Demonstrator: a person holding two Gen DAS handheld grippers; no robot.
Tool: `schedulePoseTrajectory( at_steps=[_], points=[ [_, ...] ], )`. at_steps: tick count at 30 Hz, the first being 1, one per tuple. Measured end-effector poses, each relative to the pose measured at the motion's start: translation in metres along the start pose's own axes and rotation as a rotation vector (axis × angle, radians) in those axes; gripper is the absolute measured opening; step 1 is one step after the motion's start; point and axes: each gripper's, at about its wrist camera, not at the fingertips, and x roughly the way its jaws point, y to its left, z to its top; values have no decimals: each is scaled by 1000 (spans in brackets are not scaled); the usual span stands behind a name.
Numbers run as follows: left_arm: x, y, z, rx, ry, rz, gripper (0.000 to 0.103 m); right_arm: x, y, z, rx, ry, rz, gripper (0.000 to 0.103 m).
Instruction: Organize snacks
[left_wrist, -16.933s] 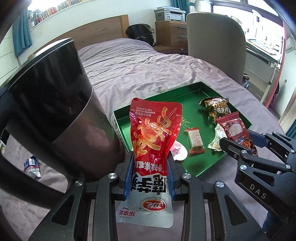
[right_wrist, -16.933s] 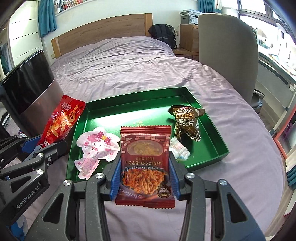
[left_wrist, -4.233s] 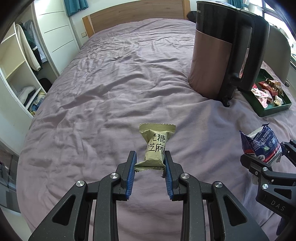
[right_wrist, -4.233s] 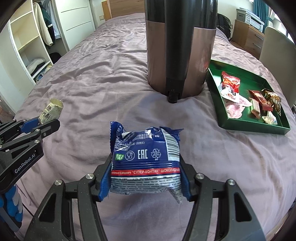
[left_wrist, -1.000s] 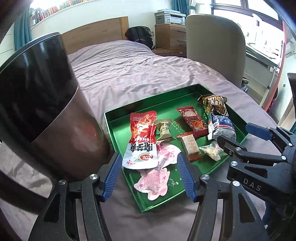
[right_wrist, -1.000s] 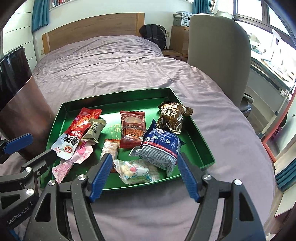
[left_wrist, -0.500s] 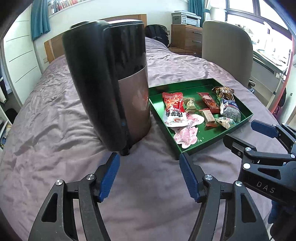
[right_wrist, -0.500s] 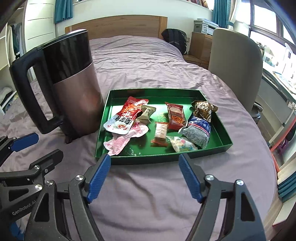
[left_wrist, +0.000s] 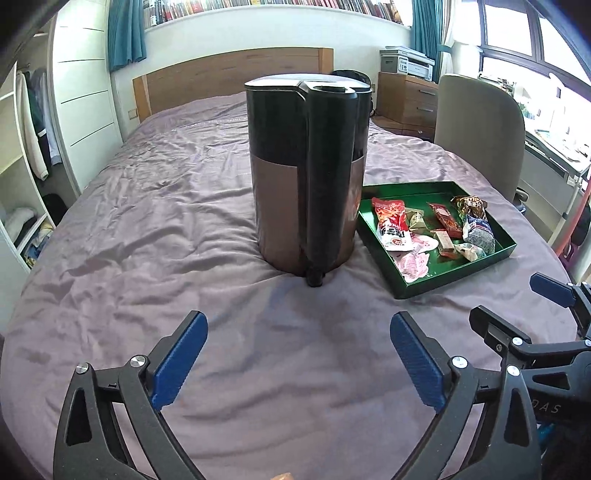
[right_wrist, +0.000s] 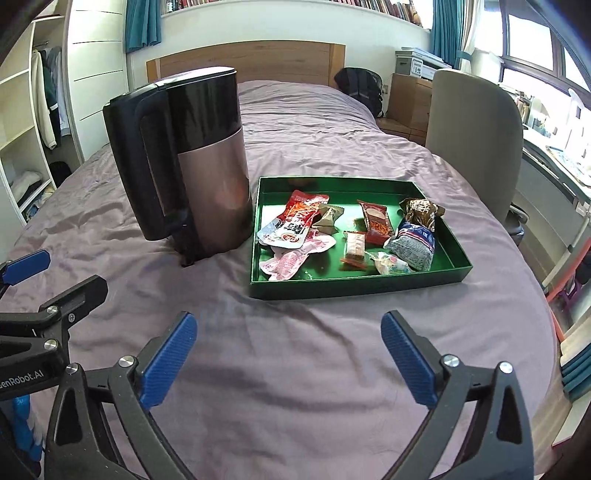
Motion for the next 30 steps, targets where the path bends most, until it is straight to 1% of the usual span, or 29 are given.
schedulePoseTrajectory(
  at_steps=[3, 6, 15, 25, 30],
  points=[
    [-7, 5, -5, -6, -7, 0, 101, -8, 1, -1, -1, -9, -6, 103],
    [-13, 10, -9, -12, -12, 0, 101, -16, 3, -3, -9, -24, -13, 103],
    [-28, 27, -16, -34, -19, -9, 101, -28, 13, -11, -28, -26, -18, 103],
    [-35, 31, -20, -32, -20, -13, 101, -33, 17, -11, -36, -35, -21, 103],
    [-34, 29, -21, -29, -8, 1, 101, -36, 15, -11, -34, -36, -21, 103]
  ],
)
